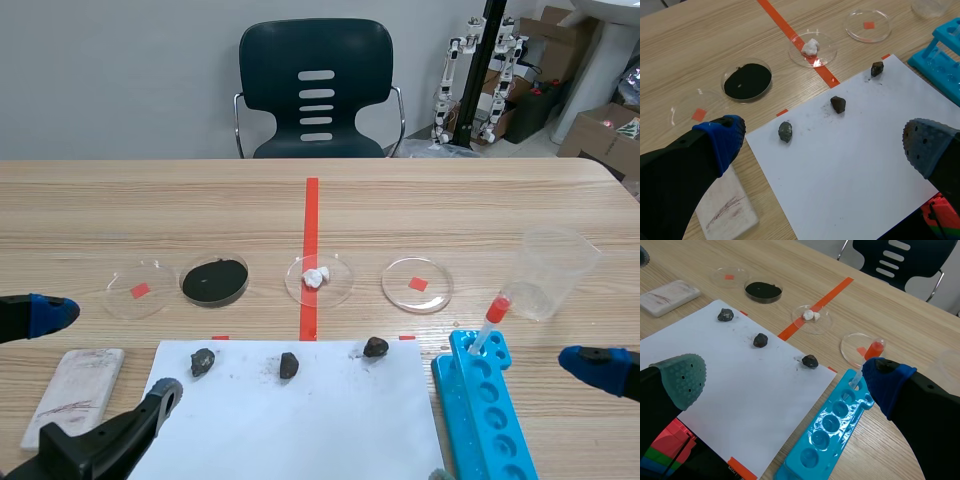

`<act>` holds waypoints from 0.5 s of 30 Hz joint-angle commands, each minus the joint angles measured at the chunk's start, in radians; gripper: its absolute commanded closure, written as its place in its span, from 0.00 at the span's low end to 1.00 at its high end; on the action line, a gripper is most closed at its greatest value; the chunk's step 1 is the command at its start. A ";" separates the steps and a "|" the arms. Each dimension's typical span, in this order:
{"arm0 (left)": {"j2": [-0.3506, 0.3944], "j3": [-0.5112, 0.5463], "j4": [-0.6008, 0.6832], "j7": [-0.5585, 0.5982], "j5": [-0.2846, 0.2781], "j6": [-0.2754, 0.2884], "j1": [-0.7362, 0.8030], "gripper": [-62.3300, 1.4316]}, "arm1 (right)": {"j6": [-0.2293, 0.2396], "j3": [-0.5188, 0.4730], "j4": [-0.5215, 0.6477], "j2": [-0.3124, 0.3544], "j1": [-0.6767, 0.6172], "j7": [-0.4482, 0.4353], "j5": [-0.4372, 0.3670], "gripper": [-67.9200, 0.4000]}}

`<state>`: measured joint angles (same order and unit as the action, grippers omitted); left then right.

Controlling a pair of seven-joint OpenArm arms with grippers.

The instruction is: Return to the home posture

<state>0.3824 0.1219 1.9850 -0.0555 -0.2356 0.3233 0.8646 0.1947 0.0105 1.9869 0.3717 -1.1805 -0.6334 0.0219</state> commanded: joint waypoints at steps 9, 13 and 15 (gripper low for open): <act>-0.002 -0.002 0.009 0.010 -0.010 0.002 -0.001 0.00 | -0.004 -0.004 0.014 0.000 0.001 -0.015 -0.007 0.00; -0.002 -0.002 0.009 0.006 -0.010 0.002 -0.001 0.00 | -0.004 -0.004 0.014 0.000 0.001 -0.015 -0.007 0.00; -0.002 -0.002 0.009 0.001 -0.010 0.002 -0.001 0.00 | -0.004 -0.004 0.014 0.000 0.001 -0.015 -0.007 0.00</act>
<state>0.3824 0.1219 1.9850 -0.0654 -0.2356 0.3233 0.8646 0.1947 0.0105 1.9869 0.3717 -1.1805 -0.6334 0.0219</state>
